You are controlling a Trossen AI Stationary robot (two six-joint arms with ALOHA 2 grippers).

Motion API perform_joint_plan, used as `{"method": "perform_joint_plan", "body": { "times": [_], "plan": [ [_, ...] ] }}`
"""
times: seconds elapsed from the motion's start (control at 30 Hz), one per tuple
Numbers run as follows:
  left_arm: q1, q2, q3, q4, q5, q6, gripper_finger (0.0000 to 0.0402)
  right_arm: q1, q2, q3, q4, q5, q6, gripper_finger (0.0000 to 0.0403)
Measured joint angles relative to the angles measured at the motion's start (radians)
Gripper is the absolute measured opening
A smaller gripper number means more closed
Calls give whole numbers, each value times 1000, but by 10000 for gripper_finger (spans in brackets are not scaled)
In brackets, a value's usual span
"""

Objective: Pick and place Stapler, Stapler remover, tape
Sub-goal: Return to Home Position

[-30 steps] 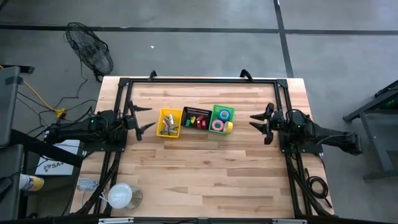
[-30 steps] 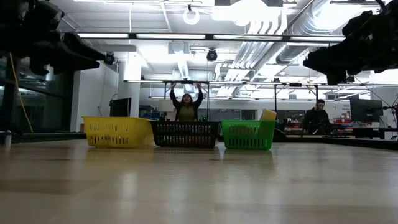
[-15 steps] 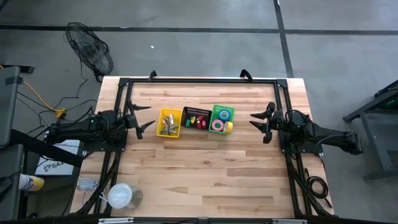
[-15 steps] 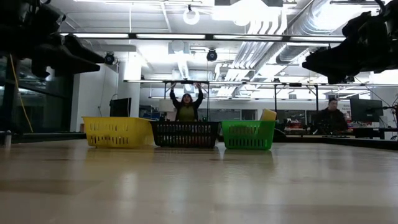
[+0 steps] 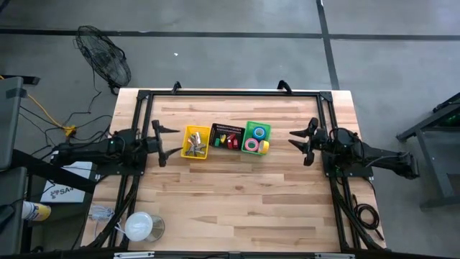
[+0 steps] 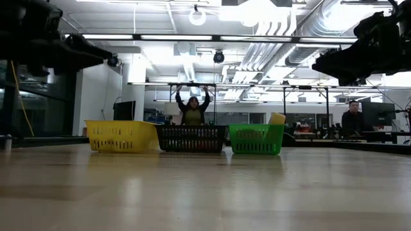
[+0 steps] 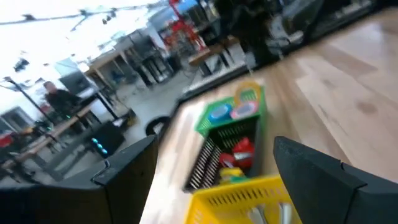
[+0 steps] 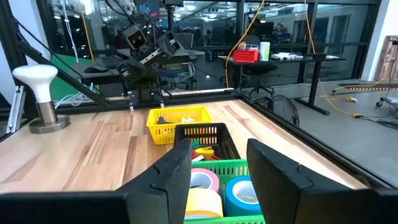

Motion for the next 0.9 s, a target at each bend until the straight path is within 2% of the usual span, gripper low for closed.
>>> {"method": "perform_joint_plan", "body": {
  "times": [0.1, 0.3, 0.47, 0.9],
  "plan": [
    [0, 0, -12, 13, 39, -13, 315, 0, 3, 0, -4, -6, 27, 146],
    [0, 2, -52, 75, 224, -7, 315, 0, 3, 0, -3, -29, 74, 146],
    [0, 2, -53, 68, 208, -55, 315, 0, 3, 0, 0, -30, 54, 145],
    [0, 2, -56, 68, 208, -56, 315, 0, 3, -1, 3, -30, 50, 147]
  ]
}}
